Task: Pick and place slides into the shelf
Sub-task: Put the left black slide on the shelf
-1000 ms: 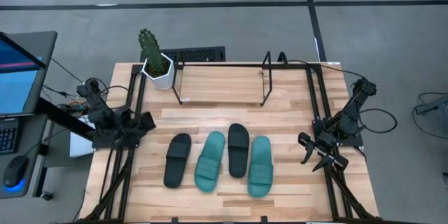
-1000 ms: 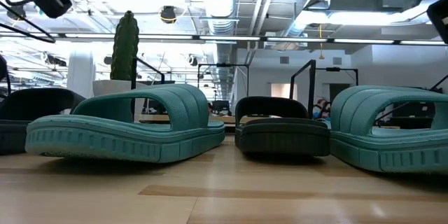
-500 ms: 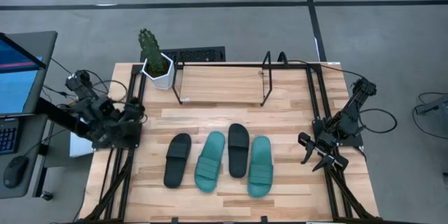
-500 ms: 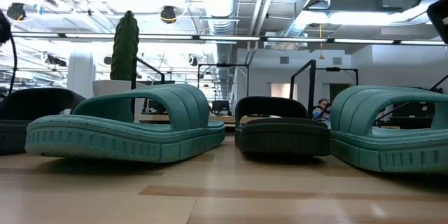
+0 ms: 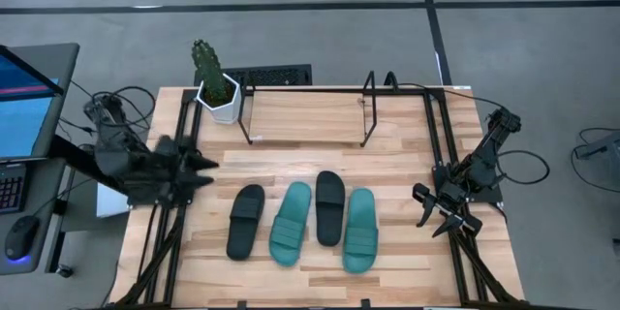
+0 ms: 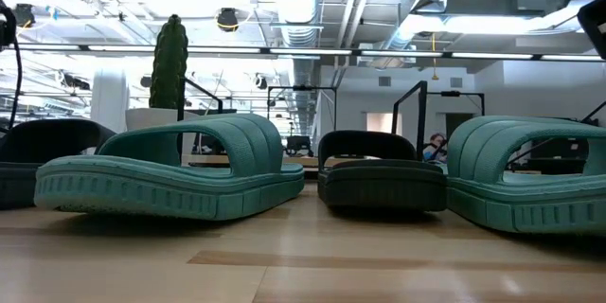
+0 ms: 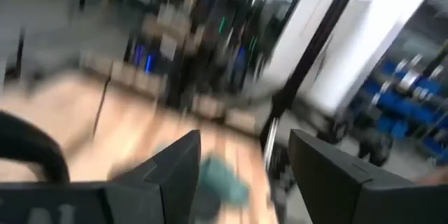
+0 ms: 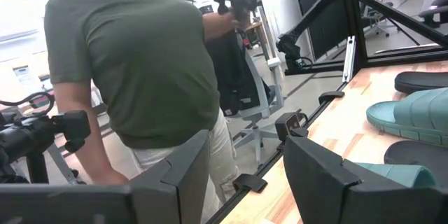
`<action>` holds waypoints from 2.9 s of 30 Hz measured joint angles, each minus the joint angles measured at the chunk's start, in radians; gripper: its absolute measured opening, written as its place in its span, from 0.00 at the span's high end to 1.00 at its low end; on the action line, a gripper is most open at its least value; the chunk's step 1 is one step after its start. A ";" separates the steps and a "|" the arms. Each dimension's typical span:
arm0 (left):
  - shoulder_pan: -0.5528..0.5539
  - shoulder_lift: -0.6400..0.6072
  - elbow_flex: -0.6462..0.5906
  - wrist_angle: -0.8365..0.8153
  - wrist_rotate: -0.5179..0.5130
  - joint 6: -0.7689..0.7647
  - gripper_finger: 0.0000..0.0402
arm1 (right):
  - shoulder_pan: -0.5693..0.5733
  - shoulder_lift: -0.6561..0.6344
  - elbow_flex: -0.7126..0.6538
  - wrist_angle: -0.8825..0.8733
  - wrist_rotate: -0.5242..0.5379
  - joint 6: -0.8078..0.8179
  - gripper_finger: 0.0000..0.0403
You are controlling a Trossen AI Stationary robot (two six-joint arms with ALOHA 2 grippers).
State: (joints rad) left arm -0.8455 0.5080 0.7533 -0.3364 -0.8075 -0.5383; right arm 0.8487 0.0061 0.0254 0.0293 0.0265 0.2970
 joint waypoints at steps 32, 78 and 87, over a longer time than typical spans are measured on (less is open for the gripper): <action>0.001 0.626 0.014 -0.297 0.616 -0.407 0.49 | 0.000 0.000 0.000 0.000 0.000 0.000 0.58; 0.009 1.072 0.117 -0.251 0.704 -0.149 0.49 | 0.000 0.000 0.000 -0.001 0.000 0.000 0.58; 0.017 1.143 0.123 -0.246 0.710 -0.162 0.49 | 0.000 0.000 0.000 -0.002 0.000 0.000 0.58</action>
State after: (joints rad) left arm -0.8284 1.6506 0.8764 -0.5827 -0.0978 -0.7001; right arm 0.8486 0.0059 0.0254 0.0277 0.0265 0.2970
